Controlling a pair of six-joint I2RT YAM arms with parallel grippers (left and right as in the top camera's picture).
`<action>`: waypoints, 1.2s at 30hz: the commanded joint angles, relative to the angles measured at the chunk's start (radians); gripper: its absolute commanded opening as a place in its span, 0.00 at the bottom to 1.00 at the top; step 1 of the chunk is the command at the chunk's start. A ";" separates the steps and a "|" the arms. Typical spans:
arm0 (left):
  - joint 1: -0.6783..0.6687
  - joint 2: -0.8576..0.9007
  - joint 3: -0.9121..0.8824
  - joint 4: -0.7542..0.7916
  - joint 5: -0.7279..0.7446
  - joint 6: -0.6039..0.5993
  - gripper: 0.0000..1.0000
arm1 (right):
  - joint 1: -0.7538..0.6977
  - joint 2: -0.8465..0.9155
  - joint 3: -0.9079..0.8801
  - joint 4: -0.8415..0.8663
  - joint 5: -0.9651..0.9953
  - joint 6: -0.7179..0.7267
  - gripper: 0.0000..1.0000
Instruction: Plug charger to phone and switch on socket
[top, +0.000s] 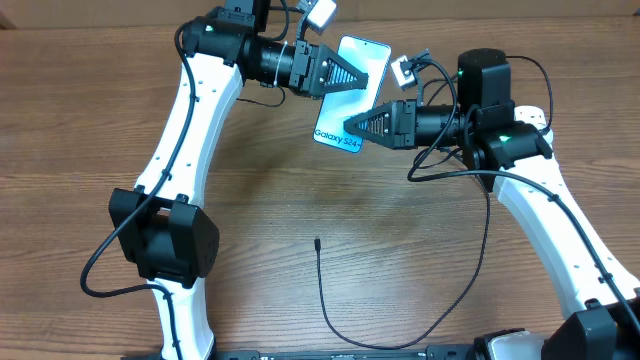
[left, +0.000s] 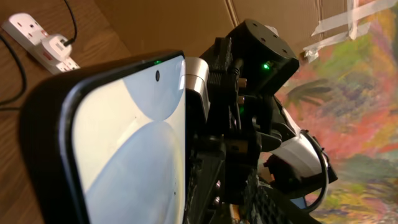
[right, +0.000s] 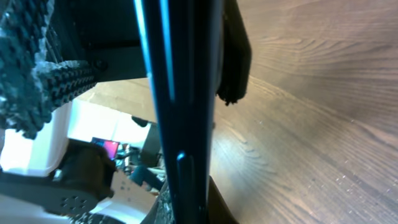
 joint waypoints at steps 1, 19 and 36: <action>-0.002 -0.023 0.043 -0.022 0.080 0.001 0.52 | -0.042 0.009 -0.007 -0.027 -0.043 0.011 0.04; -0.049 -0.023 0.043 -0.183 0.057 0.138 0.34 | -0.066 0.009 -0.007 -0.030 -0.113 0.094 0.04; -0.050 -0.023 0.043 -0.187 -0.010 0.137 0.07 | -0.068 0.009 -0.007 -0.032 -0.110 0.097 0.24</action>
